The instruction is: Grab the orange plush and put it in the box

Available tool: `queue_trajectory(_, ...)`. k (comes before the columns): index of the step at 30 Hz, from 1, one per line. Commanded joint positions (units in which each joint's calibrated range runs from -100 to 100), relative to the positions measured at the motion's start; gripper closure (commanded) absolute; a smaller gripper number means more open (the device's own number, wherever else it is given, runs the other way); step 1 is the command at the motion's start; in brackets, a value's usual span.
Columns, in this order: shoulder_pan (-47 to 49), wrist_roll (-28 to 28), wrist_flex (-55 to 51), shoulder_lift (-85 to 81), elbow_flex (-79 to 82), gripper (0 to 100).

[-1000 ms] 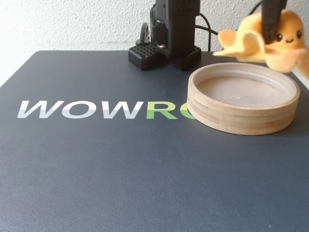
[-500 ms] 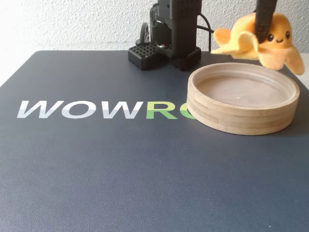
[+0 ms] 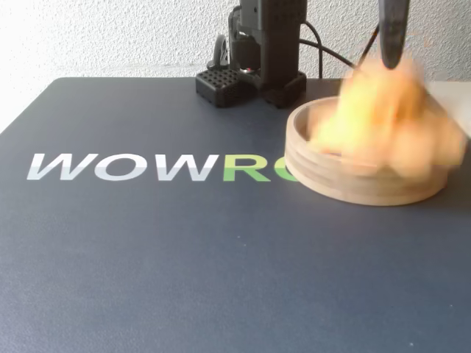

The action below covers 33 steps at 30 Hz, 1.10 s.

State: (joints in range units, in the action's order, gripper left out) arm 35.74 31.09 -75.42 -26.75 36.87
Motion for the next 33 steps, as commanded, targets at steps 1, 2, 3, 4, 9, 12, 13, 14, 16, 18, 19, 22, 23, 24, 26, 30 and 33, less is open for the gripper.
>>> queue_trajectory(1,-0.51,0.2,0.3,-1.74,-0.06,49)
queue_trajectory(2,-0.51,0.2,0.3,-1.74,-0.06,48)
queue_trajectory(3,-0.51,0.2,0.3,-1.91,-0.06,49)
queue_trajectory(4,-0.51,0.2,0.3,-2.17,-0.06,49)
queue_trajectory(9,-4.1,0.04,-1.53,-2.5,-0.96,49)
queue_trajectory(12,-11.12,-0.74,-3.96,-2.5,-1.05,49)
queue_trajectory(13,-13.07,-1.42,-4.31,-2.5,-1.05,49)
queue_trajectory(14,-14.78,-2.32,-4.4,-2.5,-1.05,49)
queue_trajectory(16,-19.49,-5.41,-3.96,-2.5,-1.05,50)
queue_trajectory(18,-22.4,-7.98,-3.27,-2.5,-1.14,57)
queue_trajectory(19,-23.67,-9.34,-2.31,-2.5,-1.14,61)
queue_trajectory(22,-27.63,-14.33,1.69,-2.5,-1.05,79)
queue_trajectory(23,-28.31,-14.75,2.56,-2.5,-1.05,83)
queue_trajectory(24,-28.98,-14.85,3.26,-2.5,-1.05,86)
queue_trajectory(26,-30.32,-14.69,4.13,-2.5,-0.96,92)
queue_trajectory(30,-32.94,-11.91,4.3,-1.66,-0.33,99)
queue_trajectory(33,-33.46,-10.03,3.52,-1.66,-0.06,99)
